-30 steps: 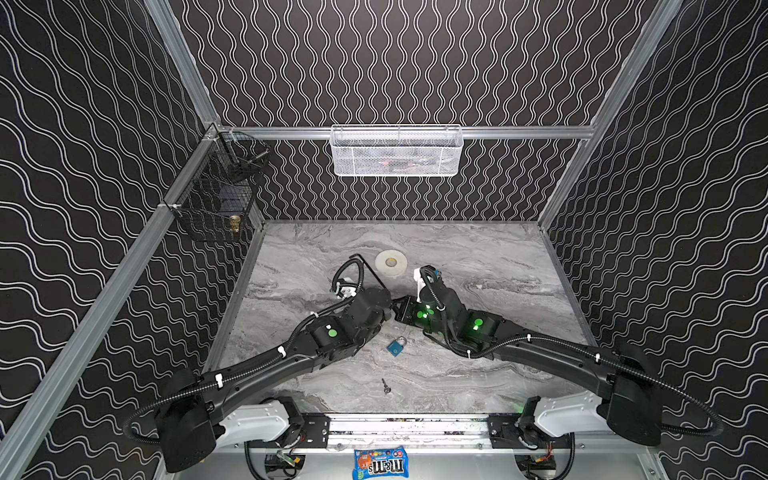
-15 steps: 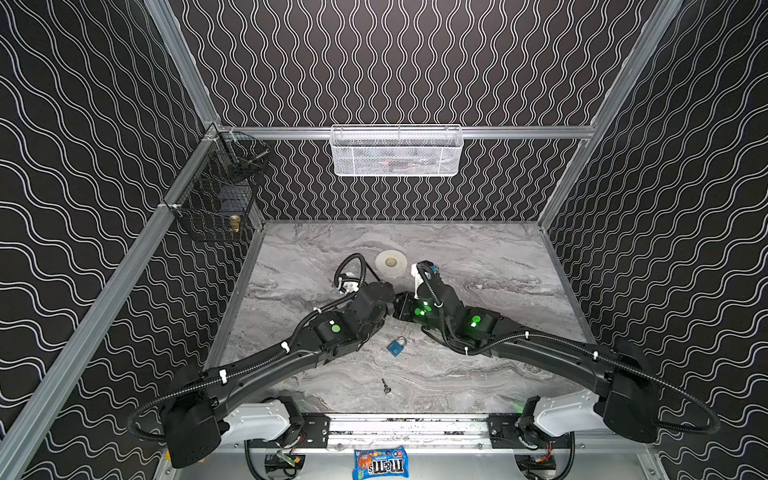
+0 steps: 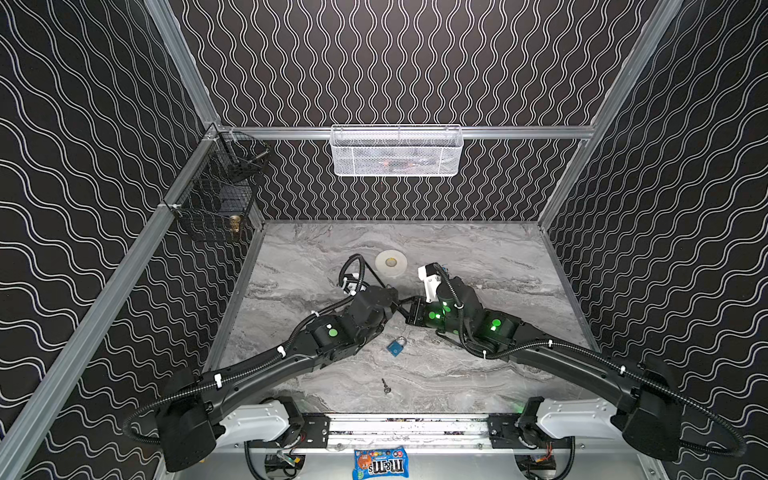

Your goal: Unlock with the key

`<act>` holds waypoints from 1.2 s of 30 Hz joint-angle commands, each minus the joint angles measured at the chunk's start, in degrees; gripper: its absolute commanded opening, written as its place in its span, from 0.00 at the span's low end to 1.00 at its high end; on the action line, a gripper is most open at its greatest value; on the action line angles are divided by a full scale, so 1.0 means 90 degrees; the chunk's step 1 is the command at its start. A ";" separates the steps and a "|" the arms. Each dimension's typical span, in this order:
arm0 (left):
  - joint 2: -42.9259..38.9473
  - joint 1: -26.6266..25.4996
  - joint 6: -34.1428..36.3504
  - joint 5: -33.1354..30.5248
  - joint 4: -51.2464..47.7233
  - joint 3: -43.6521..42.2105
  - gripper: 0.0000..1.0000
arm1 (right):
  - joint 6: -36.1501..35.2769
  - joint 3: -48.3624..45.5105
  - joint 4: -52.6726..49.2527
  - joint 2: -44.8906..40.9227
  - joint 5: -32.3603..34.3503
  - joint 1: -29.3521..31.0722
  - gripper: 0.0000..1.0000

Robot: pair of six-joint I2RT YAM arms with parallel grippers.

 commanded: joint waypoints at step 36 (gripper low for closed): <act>-0.0417 0.0007 0.0989 -0.0061 -0.0249 0.0104 0.00 | 0.0304 -0.0044 0.0791 0.0353 -0.1962 -0.0709 0.00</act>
